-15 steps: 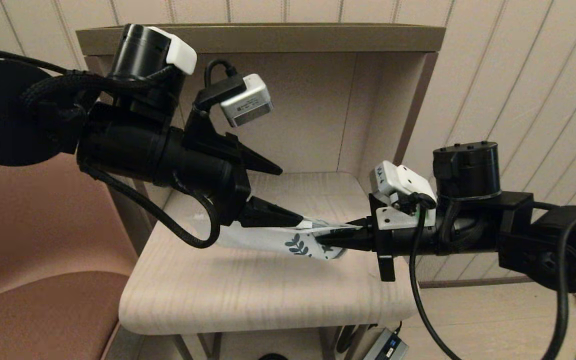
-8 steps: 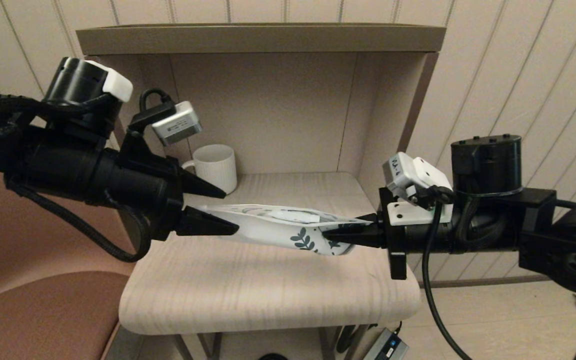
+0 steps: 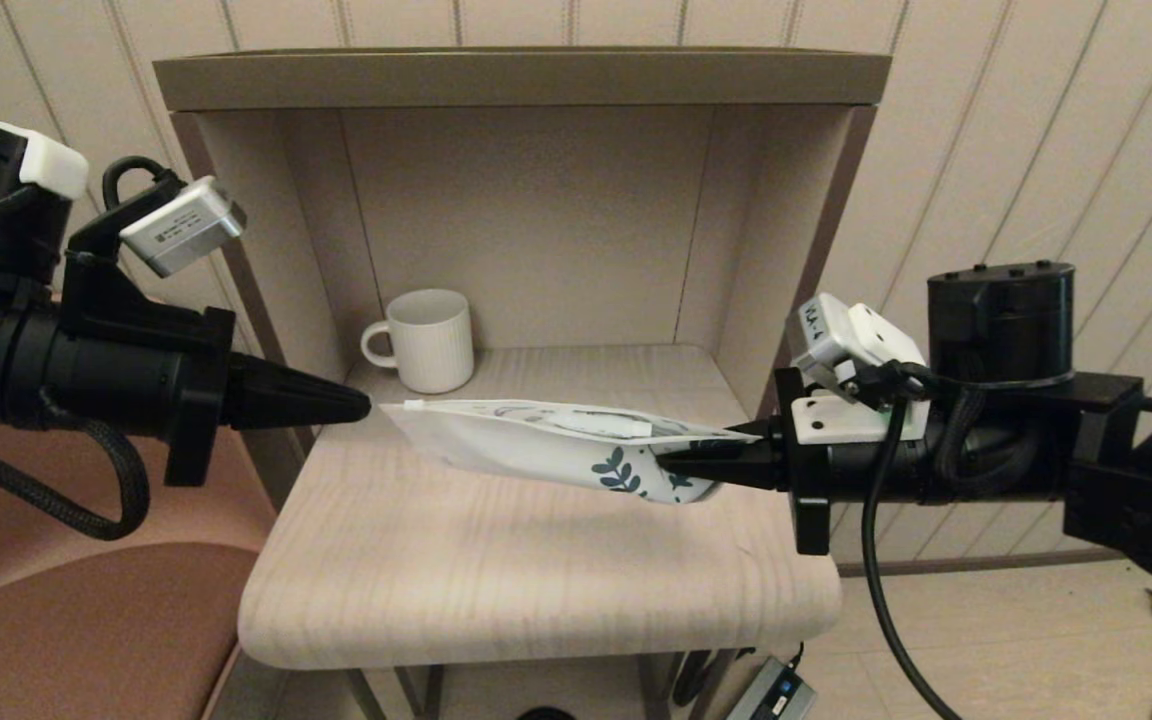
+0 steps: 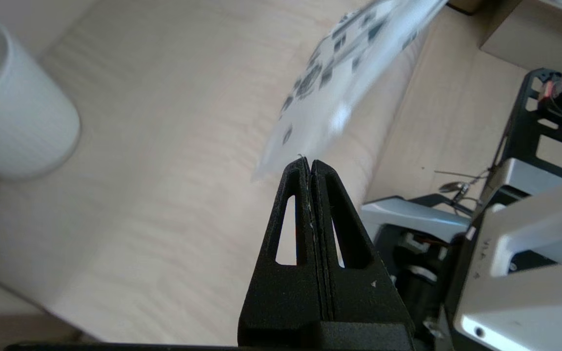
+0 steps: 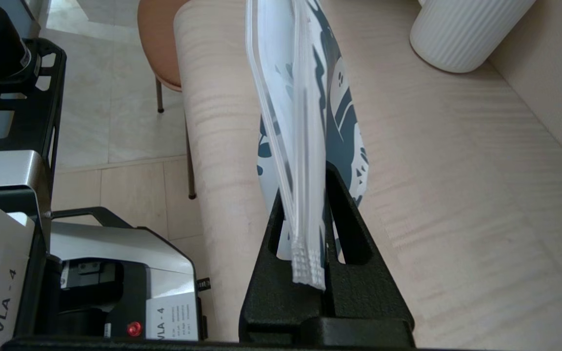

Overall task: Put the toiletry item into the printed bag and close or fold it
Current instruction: Hand it to the other hand

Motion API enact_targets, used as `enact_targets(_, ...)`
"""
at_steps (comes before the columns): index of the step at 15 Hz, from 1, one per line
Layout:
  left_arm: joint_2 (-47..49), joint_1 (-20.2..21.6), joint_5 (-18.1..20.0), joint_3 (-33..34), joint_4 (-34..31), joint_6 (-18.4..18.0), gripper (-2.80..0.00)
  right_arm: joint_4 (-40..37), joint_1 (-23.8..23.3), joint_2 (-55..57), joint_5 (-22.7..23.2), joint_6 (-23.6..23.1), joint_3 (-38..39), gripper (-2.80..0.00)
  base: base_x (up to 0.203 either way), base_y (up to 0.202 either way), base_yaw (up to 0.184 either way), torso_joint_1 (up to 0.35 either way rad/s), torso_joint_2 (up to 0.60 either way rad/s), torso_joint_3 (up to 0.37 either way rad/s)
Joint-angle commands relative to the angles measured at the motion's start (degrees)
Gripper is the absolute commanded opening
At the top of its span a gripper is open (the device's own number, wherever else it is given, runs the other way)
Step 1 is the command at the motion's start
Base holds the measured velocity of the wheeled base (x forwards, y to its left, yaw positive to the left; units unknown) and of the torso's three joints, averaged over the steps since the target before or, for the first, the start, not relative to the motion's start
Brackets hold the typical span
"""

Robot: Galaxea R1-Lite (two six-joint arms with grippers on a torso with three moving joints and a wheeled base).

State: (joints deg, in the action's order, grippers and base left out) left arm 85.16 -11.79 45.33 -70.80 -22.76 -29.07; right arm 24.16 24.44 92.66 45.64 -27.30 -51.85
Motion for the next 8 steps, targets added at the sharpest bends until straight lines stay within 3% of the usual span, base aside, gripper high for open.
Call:
enact_targets(1,-1.06,1.48,1.8,2.26,-0.1,-0.19,-2.8,0.1,-0.01,-0.58,0.24,0.26,0.08,-2.8,0.0,0.0,0.0,0.0,0.0,0.0)
enact_targets(3,-0.98,2.92,5.47,4.94,-0.05,0.0,-2.8,-0.43,-0.18,-0.99,0.24,1.04,-0.28,-2.8,0.0,0.0,0.0,0.0,0.0,0.0)
enact_targets(6,-0.11,2.99,6.8,7.19,1.44,0.28,-2.8,-1.48,-0.8,-1.07,0.34,3.66,-1.2,-2.8,0.0,0.0,0.0,0.0,0.0,0.0)
enact_targets(8,1.17,2.86,10.11,7.25,4.54,1.33,-2.8,-3.13,-0.78,-1.13,0.5,11.71,-3.19,-2.8,0.0,0.0,0.0,0.0,0.0,0.0)
